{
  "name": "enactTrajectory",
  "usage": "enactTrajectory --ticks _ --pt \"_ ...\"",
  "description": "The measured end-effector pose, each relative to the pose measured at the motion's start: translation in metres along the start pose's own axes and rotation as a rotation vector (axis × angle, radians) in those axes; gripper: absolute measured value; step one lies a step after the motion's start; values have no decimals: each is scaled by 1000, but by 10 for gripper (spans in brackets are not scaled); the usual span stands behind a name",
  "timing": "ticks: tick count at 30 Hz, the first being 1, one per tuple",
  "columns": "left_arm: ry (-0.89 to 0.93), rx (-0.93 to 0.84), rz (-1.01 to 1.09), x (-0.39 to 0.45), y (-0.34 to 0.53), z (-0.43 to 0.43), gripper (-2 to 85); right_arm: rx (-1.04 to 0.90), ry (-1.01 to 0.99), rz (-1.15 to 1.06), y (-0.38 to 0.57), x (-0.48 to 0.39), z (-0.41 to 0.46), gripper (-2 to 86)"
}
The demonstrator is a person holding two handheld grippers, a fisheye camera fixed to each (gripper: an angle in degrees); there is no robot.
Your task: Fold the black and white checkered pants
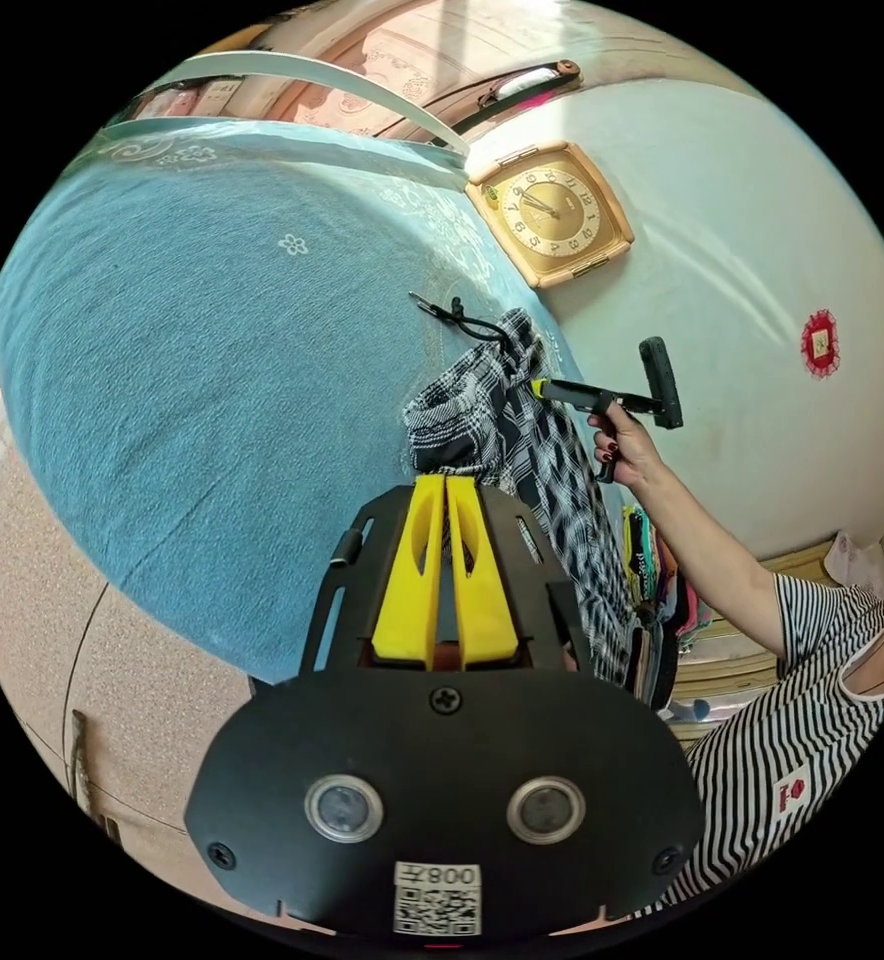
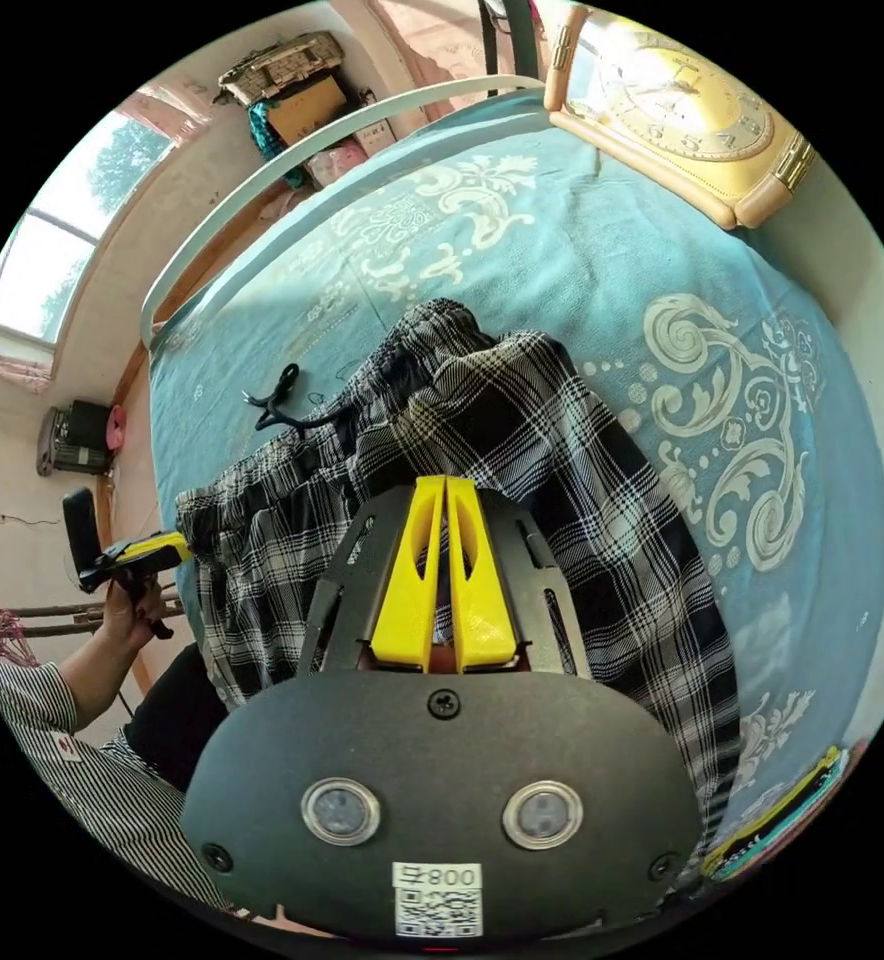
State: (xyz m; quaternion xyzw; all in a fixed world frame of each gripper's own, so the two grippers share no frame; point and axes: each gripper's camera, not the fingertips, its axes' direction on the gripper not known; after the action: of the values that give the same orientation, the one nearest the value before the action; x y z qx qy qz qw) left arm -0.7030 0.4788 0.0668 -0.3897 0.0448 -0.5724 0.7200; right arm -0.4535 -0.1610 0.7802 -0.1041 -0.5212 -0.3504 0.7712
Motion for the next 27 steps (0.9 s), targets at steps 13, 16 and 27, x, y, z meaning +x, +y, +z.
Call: enactTrajectory --ticks 13,16,27 --pt "-110 -166 308 69 -21 15 2 -50 -179 109 192 -26 9 1" --pt "-253 -233 281 63 -22 20 1 -74 -172 159 221 -35 27 2" --pt "-160 -245 323 96 -18 8 2 30 -164 235 285 -28 -6 1"
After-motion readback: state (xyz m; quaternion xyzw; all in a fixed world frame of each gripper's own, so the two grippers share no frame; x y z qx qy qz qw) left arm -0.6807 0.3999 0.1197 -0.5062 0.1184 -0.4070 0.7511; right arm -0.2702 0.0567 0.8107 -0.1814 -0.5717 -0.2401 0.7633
